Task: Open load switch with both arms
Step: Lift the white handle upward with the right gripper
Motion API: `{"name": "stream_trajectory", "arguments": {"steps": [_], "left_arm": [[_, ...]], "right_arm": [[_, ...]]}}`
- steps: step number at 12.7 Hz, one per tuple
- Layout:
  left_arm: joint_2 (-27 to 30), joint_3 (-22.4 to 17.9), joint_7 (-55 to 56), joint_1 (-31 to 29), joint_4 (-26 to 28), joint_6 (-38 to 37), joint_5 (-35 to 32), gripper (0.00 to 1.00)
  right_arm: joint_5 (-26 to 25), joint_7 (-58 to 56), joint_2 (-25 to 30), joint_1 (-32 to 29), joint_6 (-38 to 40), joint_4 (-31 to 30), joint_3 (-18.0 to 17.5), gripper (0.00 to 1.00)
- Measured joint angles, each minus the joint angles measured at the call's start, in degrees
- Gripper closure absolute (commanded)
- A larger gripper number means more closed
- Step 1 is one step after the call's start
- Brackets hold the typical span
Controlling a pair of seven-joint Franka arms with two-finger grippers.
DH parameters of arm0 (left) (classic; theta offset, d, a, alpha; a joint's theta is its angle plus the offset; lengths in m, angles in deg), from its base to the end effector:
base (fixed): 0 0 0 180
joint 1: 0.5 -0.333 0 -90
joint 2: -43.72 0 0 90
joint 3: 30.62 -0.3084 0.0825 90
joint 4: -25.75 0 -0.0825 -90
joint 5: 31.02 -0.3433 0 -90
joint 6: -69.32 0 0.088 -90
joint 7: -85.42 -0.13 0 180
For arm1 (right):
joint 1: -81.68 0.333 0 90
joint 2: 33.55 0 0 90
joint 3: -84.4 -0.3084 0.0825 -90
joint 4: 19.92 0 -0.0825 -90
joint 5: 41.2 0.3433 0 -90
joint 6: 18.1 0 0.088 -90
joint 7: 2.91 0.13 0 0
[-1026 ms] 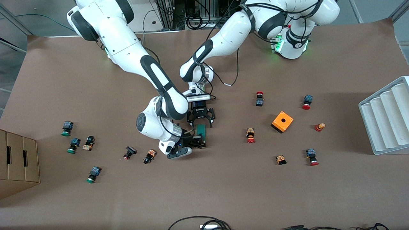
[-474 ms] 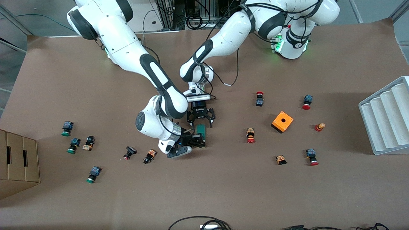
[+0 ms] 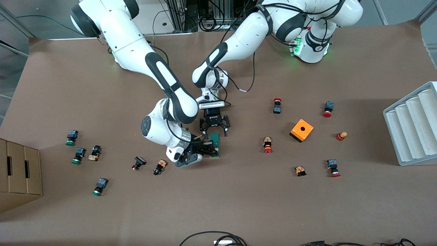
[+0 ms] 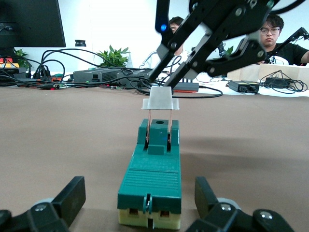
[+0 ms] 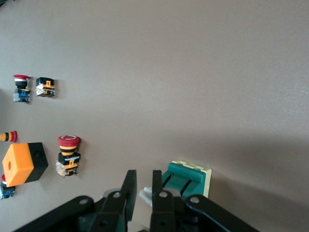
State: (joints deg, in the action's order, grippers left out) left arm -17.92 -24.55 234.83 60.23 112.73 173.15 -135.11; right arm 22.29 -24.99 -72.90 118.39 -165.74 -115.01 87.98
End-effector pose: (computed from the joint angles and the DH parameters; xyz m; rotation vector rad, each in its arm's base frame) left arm 0.3549 -0.5416 0.0638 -2.3489 -0.1806 -1.9872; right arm 0.5653 0.3704 0.2303 -2.4730 -0.1061 -0.1920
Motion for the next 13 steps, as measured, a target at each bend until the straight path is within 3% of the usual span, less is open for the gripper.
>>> {"name": "stream_trajectory", "arguments": {"steps": [13], "left_arm": [[0.00, 0.00, 0.00, 0.00, 0.00, -0.01, -0.02, 0.00]], "right_arm": [[0.00, -0.65, 1.10, -0.01, 0.01, -1.82, 0.22, 0.78]]}}
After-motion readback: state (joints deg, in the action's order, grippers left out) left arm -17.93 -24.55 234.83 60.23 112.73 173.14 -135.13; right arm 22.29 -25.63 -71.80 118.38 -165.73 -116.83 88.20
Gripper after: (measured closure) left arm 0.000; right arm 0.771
